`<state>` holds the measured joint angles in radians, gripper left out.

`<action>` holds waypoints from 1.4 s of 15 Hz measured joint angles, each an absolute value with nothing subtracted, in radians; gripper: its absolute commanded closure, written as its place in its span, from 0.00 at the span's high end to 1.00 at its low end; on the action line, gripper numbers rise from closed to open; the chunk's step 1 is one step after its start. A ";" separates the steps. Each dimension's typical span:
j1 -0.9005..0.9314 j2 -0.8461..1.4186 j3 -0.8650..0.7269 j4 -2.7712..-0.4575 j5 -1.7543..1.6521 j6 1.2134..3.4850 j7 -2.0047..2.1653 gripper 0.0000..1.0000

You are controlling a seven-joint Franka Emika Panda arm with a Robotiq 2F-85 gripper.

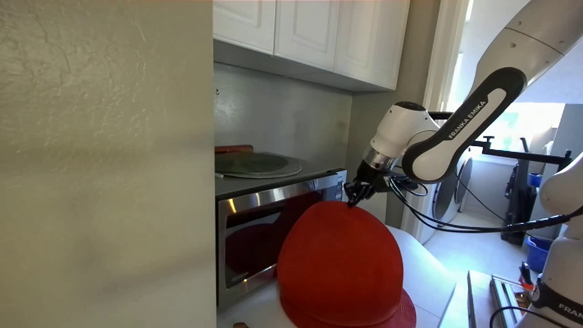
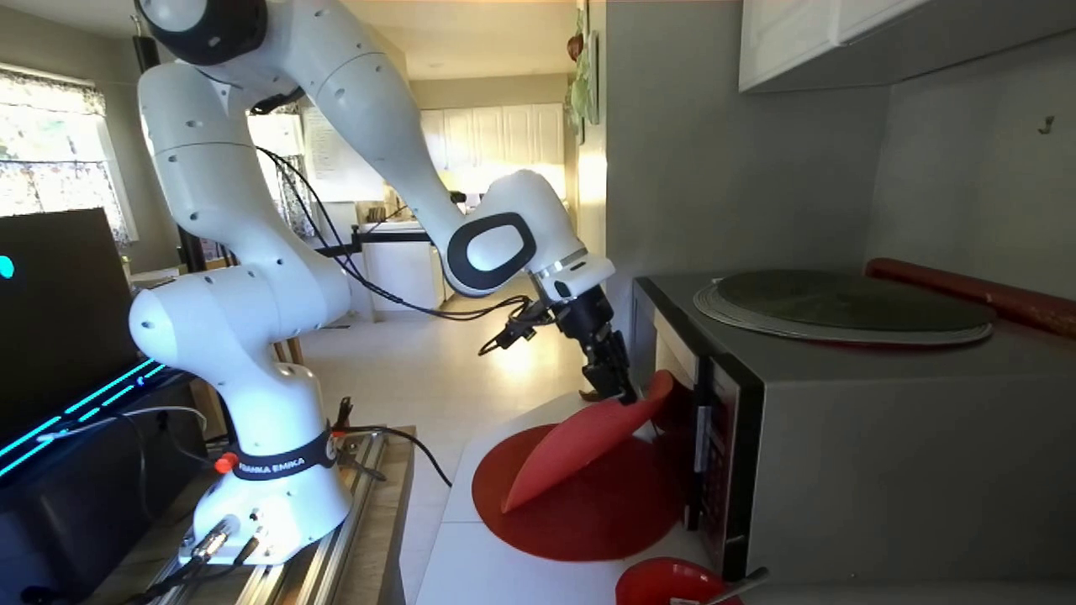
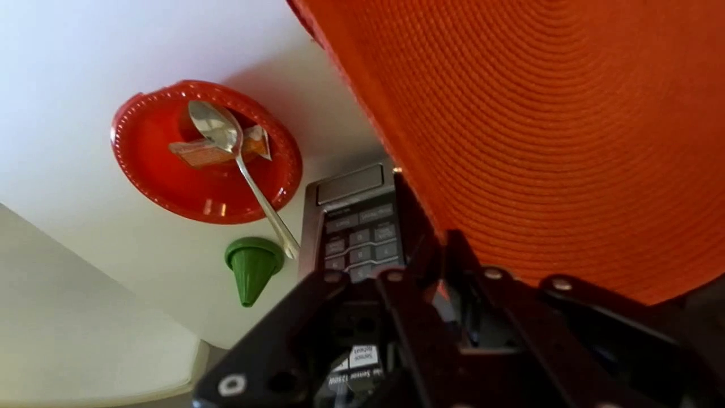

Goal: Put the orange object on the counter on top of the other orange object

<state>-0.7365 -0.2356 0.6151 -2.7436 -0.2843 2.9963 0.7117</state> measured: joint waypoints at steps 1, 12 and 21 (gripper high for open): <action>-0.766 -0.236 0.644 -2.745 -0.314 2.966 0.723 0.02; -0.963 -0.217 0.906 -2.743 -0.506 2.664 0.926 0.02; -1.047 -0.093 0.993 -2.707 -0.512 2.516 1.030 0.02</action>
<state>-1.0471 -0.0932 0.9928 -2.7074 -0.5122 2.5162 1.0301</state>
